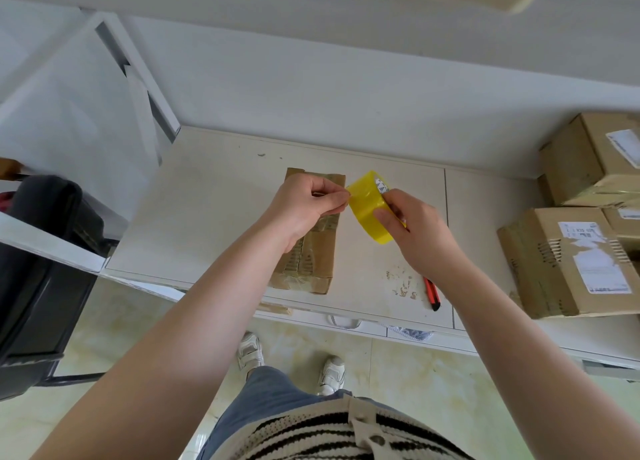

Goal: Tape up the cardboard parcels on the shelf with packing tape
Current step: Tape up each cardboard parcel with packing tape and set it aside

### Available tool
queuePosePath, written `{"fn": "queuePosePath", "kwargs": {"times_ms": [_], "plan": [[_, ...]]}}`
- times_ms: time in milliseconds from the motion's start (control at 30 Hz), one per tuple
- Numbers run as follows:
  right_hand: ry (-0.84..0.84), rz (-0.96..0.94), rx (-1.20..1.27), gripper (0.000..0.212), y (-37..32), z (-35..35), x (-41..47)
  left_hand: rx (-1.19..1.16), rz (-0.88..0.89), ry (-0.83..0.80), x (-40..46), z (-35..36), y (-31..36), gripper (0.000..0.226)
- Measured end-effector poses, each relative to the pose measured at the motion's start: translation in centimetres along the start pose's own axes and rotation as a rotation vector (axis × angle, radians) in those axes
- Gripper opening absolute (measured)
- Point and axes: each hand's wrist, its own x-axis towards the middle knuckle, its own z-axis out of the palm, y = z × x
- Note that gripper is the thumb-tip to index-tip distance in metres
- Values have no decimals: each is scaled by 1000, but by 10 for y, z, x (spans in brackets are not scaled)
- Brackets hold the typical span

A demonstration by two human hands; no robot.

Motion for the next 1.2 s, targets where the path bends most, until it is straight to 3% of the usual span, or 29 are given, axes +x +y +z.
{"fn": "queuePosePath", "kwargs": {"times_ms": [400, 600, 833, 967, 1100, 1200], "plan": [[-4, -20, -9, 19, 4, -1, 4, 176, 77, 0, 7, 0, -1, 9], [12, -143, -78, 20, 11, -1, 9, 559, 198, 52, 5, 1, 3, 7], [45, -154, -216, 22, 18, -9, 14, 672, 375, 76, -3, 15, 12, 13], [23, -65, -250, 28, 18, -12, 15, 505, 275, 10, -5, 22, 4, 16], [-10, -9, -170, 31, 17, -13, 14, -176, -21, -127, 1, 16, -2, 21], [-40, -22, -159, 25, 13, -15, 14, -411, -117, -207, 1, 10, -1, 23]]}}
